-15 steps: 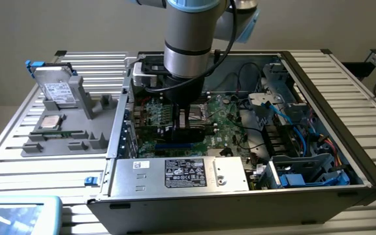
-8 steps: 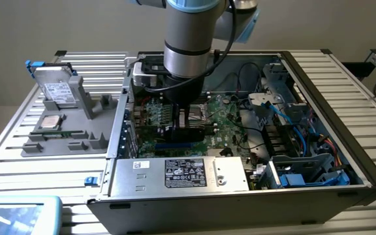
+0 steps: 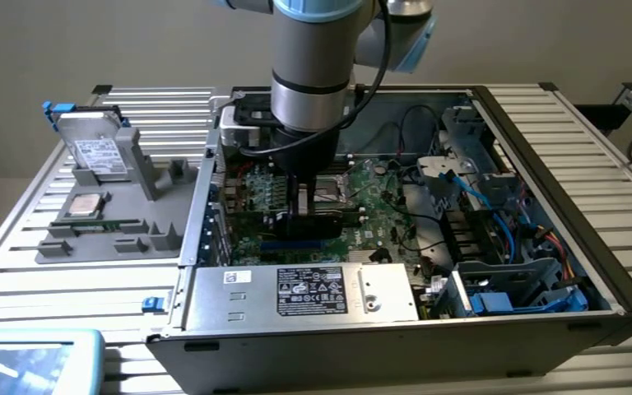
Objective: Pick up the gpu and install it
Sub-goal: 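Insert the gpu into the slot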
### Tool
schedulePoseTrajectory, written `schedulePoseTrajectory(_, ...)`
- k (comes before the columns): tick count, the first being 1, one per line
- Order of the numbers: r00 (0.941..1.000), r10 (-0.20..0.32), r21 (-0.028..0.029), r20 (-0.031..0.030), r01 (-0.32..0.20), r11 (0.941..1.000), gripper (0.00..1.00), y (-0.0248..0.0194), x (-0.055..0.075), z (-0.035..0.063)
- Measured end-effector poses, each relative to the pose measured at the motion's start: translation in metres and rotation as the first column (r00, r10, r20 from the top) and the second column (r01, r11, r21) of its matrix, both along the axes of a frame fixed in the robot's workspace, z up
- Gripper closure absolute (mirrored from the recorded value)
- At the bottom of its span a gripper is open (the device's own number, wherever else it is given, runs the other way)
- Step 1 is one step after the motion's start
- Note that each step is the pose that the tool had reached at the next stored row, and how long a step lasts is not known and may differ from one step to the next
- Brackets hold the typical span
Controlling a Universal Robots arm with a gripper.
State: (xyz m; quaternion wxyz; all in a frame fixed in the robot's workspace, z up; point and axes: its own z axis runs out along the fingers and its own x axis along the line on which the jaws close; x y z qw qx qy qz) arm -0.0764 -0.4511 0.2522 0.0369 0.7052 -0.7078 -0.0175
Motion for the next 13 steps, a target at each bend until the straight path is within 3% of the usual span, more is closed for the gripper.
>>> schedulePoseTrajectory(13,1.0,-0.002,-0.0002,0.0001,0.002,1.0,0.72,0.0018,-0.0003,-0.002)
